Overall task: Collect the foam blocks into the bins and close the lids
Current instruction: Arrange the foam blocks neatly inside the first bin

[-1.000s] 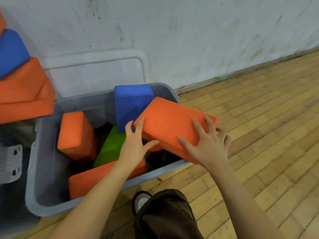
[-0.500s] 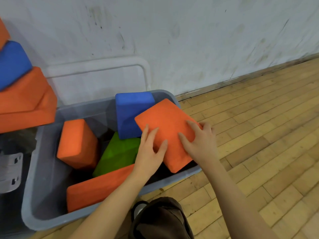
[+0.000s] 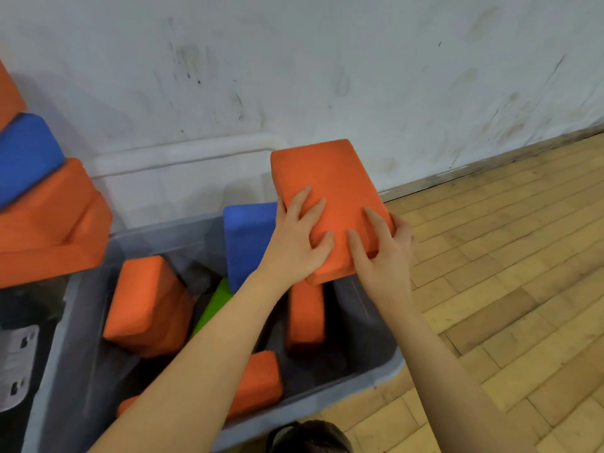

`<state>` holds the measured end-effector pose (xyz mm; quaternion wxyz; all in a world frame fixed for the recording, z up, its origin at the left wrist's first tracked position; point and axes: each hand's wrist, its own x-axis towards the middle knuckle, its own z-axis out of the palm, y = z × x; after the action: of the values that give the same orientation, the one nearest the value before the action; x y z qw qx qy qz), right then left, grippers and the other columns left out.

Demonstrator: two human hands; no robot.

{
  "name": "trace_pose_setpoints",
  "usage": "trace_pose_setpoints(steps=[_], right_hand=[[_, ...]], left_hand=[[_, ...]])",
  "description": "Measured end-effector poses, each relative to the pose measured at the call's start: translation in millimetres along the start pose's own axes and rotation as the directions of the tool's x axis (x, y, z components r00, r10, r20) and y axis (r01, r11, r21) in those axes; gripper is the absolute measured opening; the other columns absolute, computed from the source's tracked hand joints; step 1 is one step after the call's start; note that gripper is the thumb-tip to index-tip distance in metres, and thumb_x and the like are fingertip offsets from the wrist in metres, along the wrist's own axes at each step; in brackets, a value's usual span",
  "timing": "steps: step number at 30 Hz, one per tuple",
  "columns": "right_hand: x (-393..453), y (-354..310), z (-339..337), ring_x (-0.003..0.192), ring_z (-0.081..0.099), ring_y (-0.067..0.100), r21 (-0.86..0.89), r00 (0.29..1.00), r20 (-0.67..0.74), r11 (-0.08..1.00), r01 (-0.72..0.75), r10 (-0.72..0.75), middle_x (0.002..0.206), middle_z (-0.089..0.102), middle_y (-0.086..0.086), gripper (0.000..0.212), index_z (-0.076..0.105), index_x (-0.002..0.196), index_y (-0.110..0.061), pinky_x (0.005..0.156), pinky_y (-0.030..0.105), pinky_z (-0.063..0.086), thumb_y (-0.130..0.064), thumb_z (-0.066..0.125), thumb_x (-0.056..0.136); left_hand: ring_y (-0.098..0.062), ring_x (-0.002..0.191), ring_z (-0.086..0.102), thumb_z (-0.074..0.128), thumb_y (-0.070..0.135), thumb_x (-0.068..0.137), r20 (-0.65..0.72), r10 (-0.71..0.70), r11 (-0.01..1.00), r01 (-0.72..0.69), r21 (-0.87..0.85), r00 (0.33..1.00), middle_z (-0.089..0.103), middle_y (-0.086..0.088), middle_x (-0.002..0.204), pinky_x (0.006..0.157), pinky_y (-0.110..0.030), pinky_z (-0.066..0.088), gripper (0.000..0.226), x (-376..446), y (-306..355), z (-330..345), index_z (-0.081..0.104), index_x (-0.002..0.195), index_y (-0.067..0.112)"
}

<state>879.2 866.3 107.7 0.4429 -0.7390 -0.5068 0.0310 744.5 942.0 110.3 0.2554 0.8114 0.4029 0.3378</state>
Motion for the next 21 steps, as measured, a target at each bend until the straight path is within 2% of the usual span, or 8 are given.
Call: trace_pose_setpoints(steps=[2,4,6,8,13,17,19,21], right_hand=[[16.3,3.6,9.5,0.121,0.037,0.034,-0.027,1.000,0.006,0.999,0.024,-0.024,0.138,0.038,0.015,0.048,0.059,0.125,-0.021,0.101,0.035,0.029,-0.048,0.050,0.086],[33.9,9.7,24.0,0.123,0.035,0.035,-0.140,0.999,0.045,0.990,0.028,-0.022,0.140,0.039,0.011,0.046,0.060,0.124,-0.024,0.105,0.040,0.028,-0.050,0.047,0.088],[43.1,15.6,35.2,0.128,0.030,0.033,-0.277,0.990,0.118,0.960,-0.046,0.082,0.144,0.037,0.004,0.042,0.054,0.129,-0.033,0.109,0.052,0.023,-0.050,0.044,0.092],[44.8,18.9,39.3,0.130,0.027,0.031,-0.316,0.982,0.139,0.945,-0.081,0.131,0.146,0.036,0.000,0.041,0.050,0.132,-0.036,0.109,0.054,0.019,-0.050,0.040,0.094],[31.2,13.7,37.6,0.137,0.019,0.029,-0.320,0.984,0.153,0.947,-0.042,0.095,0.151,0.027,0.001,0.055,0.041,0.140,-0.036,0.113,0.054,0.010,-0.056,0.023,0.092],[9.2,-3.9,34.9,0.130,0.028,0.030,-0.244,0.998,0.027,0.967,0.070,-0.065,0.146,0.037,0.009,0.054,0.049,0.135,-0.025,0.108,0.047,0.017,-0.050,0.031,0.090],[-8.7,-15.5,36.1,0.121,0.037,0.029,-0.207,0.974,-0.007,0.953,0.220,-0.226,0.137,0.048,0.010,0.045,0.055,0.130,-0.021,0.101,0.043,0.024,-0.039,0.042,0.091],[-28.8,-26.0,44.0,0.111,0.043,0.028,-0.170,0.924,0.030,0.909,0.380,-0.381,0.127,0.055,0.008,0.040,0.059,0.126,-0.019,0.094,0.040,0.029,-0.032,0.046,0.090]], left_hand=[[-0.026,0.141,0.015,0.052,0.046,0.081,0.009,-0.063,0.998,0.063,-0.013,0.998,0.014,-0.005,0.153,0.113,-0.032,0.021,0.065,17.8,-6.1,2.9,0.043,0.138,0.015],[-0.022,0.130,0.033,0.059,0.038,0.086,0.012,-0.128,0.992,0.128,0.011,0.992,0.013,-0.006,0.148,0.103,-0.037,0.039,0.058,32.5,-15.3,6.8,0.041,0.135,0.014],[-0.020,0.123,0.041,0.055,0.044,0.088,0.021,-0.157,0.984,0.155,0.089,0.987,0.016,-0.001,0.146,0.094,-0.039,0.046,0.058,34.6,-22.4,8.8,0.040,0.136,0.016],[-0.018,0.126,0.040,0.050,0.048,0.090,0.012,-0.145,0.978,0.141,0.153,0.989,0.020,0.003,0.148,0.096,-0.039,0.044,0.057,30.5,-27.3,8.7,0.039,0.138,0.020],[-0.020,0.138,0.026,0.045,0.042,0.095,-0.004,-0.117,0.979,0.116,0.167,0.993,0.022,0.001,0.154,0.113,-0.039,0.025,0.055,21.9,-28.3,2.5,0.034,0.144,0.019],[-0.027,0.134,0.034,0.036,0.044,0.093,-0.036,-0.054,0.974,0.061,0.219,0.998,0.036,-0.009,0.148,0.110,-0.040,0.027,0.055,2.4,-25.8,-16.2,0.045,0.137,0.012],[-0.031,0.128,0.043,0.032,0.043,0.090,-0.061,-0.049,0.962,0.063,0.265,0.997,0.046,-0.014,0.139,0.104,-0.044,0.033,0.058,-19.4,-32.0,-28.6,0.054,0.129,0.008],[-0.034,0.119,0.050,0.035,0.039,0.088,-0.075,-0.086,0.945,0.105,0.310,0.993,0.054,-0.015,0.130,0.096,-0.045,0.039,0.053,-48.5,-45.4,-41.4,0.061,0.120,0.006]])
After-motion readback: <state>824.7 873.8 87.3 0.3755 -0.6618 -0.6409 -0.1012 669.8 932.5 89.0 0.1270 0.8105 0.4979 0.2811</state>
